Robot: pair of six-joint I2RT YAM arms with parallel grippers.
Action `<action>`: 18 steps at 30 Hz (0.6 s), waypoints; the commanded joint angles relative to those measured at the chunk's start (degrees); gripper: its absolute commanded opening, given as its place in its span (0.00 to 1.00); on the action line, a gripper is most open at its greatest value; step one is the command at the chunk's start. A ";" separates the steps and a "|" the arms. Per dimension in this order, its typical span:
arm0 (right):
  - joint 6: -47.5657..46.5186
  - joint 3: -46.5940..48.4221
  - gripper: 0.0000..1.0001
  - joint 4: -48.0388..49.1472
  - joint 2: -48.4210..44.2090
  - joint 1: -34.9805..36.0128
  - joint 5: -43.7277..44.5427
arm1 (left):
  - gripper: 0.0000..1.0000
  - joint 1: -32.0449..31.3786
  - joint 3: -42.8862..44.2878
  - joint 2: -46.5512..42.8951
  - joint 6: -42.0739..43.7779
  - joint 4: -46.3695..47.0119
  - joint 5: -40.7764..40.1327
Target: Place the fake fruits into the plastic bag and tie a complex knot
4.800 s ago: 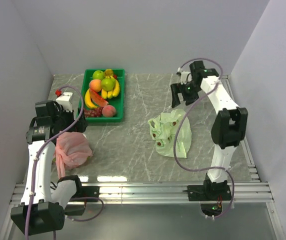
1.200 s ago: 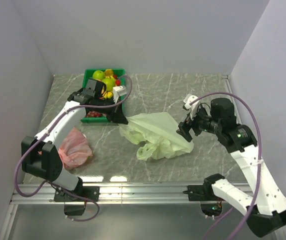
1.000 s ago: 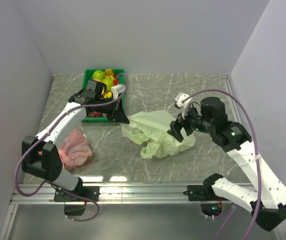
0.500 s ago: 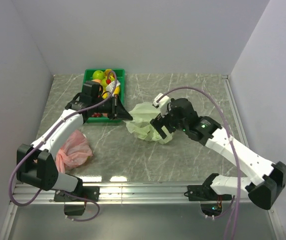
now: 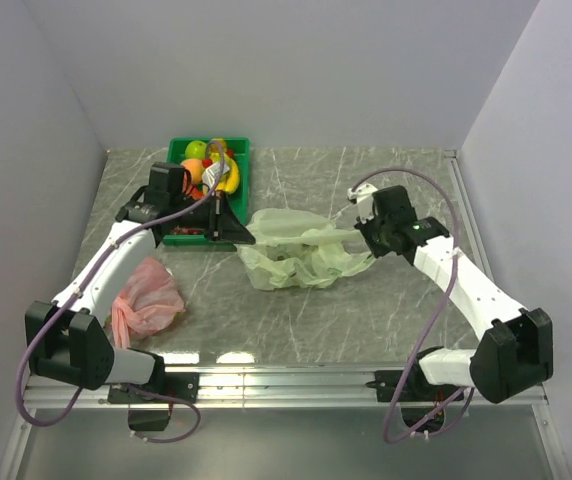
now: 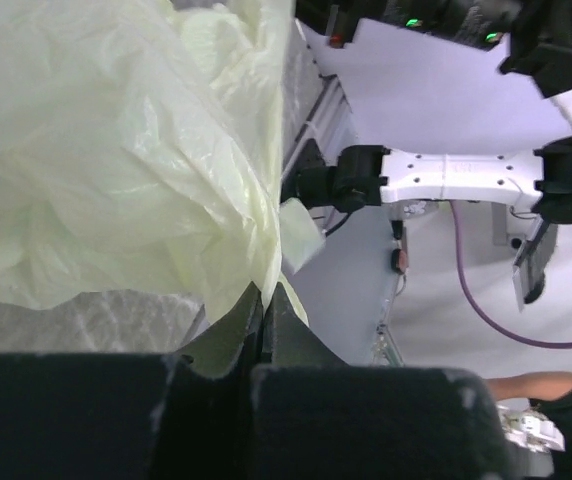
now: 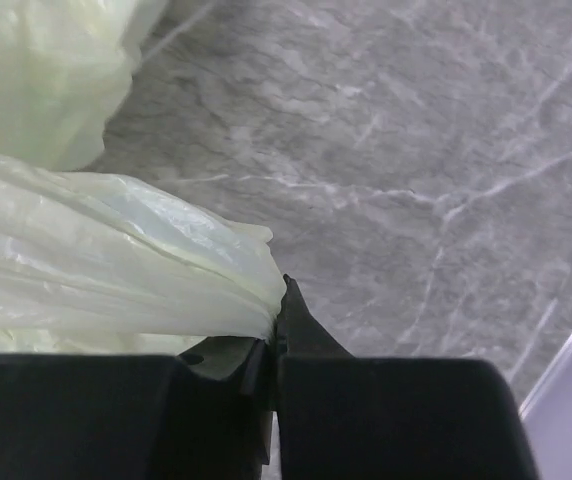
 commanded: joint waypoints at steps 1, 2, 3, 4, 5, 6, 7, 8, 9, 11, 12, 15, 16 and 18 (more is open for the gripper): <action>-4.28 3.48 0.00 -5.58 -3.11 -5.25 -6.13 | 0.00 3.91 4.31 -0.20 10.65 -8.53 1.55; -6.73 3.13 0.00 -5.93 -4.25 -6.48 -6.49 | 0.00 4.71 5.79 0.41 12.76 -10.38 0.93; -10.24 2.43 0.00 -6.97 -6.26 -9.01 -6.84 | 0.01 6.03 6.59 1.81 16.70 -13.61 -0.29; -12.01 1.99 0.00 -7.42 -7.32 -10.69 -6.84 | 0.01 6.48 7.47 2.61 18.65 -15.47 -1.09; -13.94 1.46 0.00 -7.69 -8.38 -12.19 -7.36 | 0.00 6.83 9.13 3.23 20.68 -17.06 -1.79; -15.96 0.33 0.00 -8.47 -10.30 -13.77 -7.72 | 0.00 7.27 9.76 4.45 23.74 -18.29 -3.28; -20.34 -0.29 0.00 -8.83 -11.28 -17.18 -8.24 | 0.00 8.23 10.28 4.90 24.82 -19.61 -3.90; -22.21 -0.99 0.00 -8.92 -12.94 -18.34 -8.94 | 0.00 8.76 11.68 5.51 25.96 -20.49 -4.17; -24.05 -1.44 0.00 -11.44 -13.57 -19.66 -10.26 | 0.00 9.55 12.39 6.82 28.75 -21.20 -4.17; -27.76 -1.09 0.00 -14.00 -15.49 -20.64 -12.72 | 0.00 9.30 15.38 8.59 31.49 -24.27 -5.40; -28.46 0.82 0.00 -18.37 -15.94 -20.64 -17.86 | 0.01 8.68 16.34 10.51 34.73 -25.67 -4.62; -27.77 6.98 0.54 -24.19 -16.30 -18.19 -27.81 | 0.00 4.75 20.30 14.46 39.40 -31.12 -0.93; -25.24 8.21 0.66 -24.04 -16.47 -16.70 -29.15 | 0.00 3.33 21.27 15.44 40.20 -32.53 -0.48; -21.63 11.37 0.86 -21.86 -16.91 -10.99 -29.69 | 0.01 -0.96 23.03 17.20 40.73 -34.39 0.92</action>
